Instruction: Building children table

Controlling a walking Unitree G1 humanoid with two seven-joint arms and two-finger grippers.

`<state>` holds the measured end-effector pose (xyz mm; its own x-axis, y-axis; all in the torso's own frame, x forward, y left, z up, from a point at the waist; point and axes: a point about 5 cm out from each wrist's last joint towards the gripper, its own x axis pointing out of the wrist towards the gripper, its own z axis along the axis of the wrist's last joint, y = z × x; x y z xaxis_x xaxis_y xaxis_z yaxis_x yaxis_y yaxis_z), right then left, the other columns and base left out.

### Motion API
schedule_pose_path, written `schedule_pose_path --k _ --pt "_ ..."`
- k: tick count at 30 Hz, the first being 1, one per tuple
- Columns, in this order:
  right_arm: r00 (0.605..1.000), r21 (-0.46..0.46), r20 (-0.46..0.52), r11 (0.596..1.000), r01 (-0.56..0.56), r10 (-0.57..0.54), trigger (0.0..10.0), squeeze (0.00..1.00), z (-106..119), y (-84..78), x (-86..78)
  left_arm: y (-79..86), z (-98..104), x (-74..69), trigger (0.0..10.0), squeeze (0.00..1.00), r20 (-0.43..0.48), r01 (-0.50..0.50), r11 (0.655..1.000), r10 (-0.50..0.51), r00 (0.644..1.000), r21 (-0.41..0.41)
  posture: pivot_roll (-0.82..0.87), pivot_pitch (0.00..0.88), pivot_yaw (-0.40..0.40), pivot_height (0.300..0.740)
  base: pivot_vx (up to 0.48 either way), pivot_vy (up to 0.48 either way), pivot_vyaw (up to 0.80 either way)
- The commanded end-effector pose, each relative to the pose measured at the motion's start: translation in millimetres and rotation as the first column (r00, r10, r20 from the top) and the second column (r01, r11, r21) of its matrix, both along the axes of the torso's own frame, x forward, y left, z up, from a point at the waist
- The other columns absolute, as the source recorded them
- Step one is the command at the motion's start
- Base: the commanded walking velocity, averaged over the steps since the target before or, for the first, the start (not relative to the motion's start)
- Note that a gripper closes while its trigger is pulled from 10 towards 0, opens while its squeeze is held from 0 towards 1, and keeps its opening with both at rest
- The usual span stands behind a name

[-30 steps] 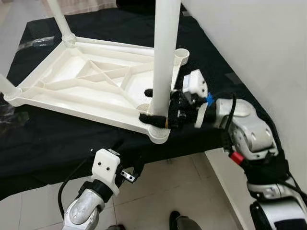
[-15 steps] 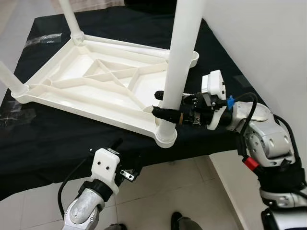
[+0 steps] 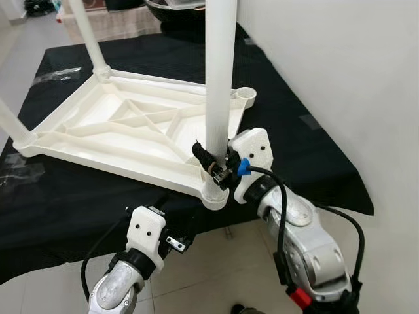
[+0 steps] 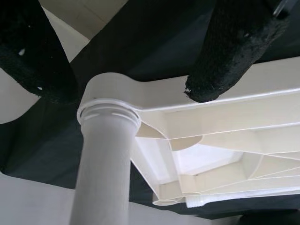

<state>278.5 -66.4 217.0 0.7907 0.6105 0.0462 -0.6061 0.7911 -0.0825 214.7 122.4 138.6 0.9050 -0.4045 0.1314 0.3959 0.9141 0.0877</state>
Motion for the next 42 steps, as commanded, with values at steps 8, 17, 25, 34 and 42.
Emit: schedule_pose_path --k 8,17,25,34,42 --pt "0.904 0.025 0.045 0.904 -0.426 0.425 10.0 1.0 21.0 -7.8 8.0 1.0 -2.6 -2.2 10.0 0.0 -0.007 -0.01 1.0 0.01 1.0 0.01 0.03 0.238 -0.003 0.74 0.0 0.0 0.0" --pt "0.66 -0.119 0.045 0.66 -0.742 0.75 10.0 0.0 49.9 -20.6 8.7 1.5 -1.5 -3.1 10.0 0.0 -0.008 -0.008 1.0 0.008 1.0 0.013 0.04 0.243 0.0 0.74 0.0 0.0 0.0" --pt "0.628 -0.145 0.054 0.629 -0.764 0.776 0.0 0.0 63.3 -33.0 26.2 2.9 -0.9 -4.2 10.0 0.0 -0.011 -0.009 1.0 0.009 1.0 0.015 0.05 0.25 0.008 0.74 0.0 0.0 0.0" --pt "0.598 -0.11 0.029 0.597 -0.794 0.801 0.0 0.0 60.0 -46.3 23.9 3.5 -0.7 -3.5 10.0 0.0 -0.013 -0.004 1.0 0.005 1.0 0.015 0.04 0.256 0.011 0.74 0.0 0.0 0.0" --pt "0.986 -0.193 -0.098 0.975 0.113 -0.134 0.0 0.0 -8.6 -50.1 47.2 4.4 -2.9 -6.9 10.0 0.0 -0.014 -0.012 1.0 0.012 1.0 0.023 0.04 0.252 -0.033 0.74 0.0 0.0 0.0"
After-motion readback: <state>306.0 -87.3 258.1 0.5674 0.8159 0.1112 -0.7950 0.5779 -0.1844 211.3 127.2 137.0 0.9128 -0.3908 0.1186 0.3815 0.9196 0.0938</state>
